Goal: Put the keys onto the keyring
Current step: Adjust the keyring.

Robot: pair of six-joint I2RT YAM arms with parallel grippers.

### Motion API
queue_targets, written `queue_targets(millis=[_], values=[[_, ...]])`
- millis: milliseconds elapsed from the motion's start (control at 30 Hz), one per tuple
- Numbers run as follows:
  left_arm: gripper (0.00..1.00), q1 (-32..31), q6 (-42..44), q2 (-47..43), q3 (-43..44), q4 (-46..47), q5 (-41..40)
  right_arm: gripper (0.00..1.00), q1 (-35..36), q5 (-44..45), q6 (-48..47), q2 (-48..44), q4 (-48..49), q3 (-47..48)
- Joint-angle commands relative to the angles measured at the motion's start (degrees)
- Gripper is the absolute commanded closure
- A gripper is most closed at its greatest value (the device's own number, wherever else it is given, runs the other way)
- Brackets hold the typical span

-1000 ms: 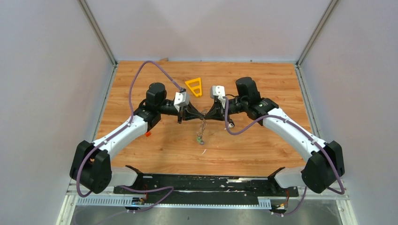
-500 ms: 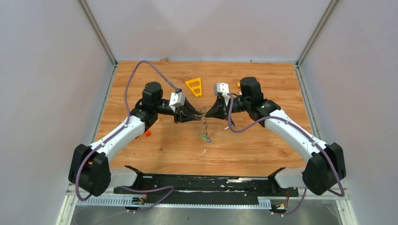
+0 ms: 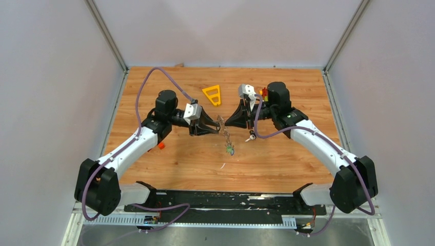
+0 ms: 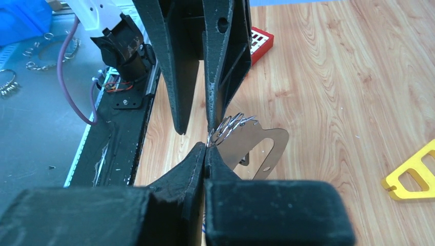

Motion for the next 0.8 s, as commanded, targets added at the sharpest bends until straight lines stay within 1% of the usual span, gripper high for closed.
queue_targets(millis=[0, 267, 567, 767], values=[[0.62, 0.3, -1.7, -0.7, 1.0, 4.7, 1.0, 1.0, -0.3, -3.7, 4.6, -0.2, 6.7, 0.0], [0.64, 0.2, -4.0, -0.3, 0.5, 8.4, 1.9, 1.0, -0.4, -3.8, 7.4, 0.0, 8.8, -0.3], [0.68, -0.1, -1.9, -0.1, 0.0, 6.3, 3.5, 1.0, -0.5, -3.8, 9.7, 0.6, 10.5, -0.7], [0.69, -1.2, -1.3, 0.4, -0.2, 5.8, 3.6, 1.0, -0.5, -3.1, 10.6, 0.6, 11.4, -0.9]])
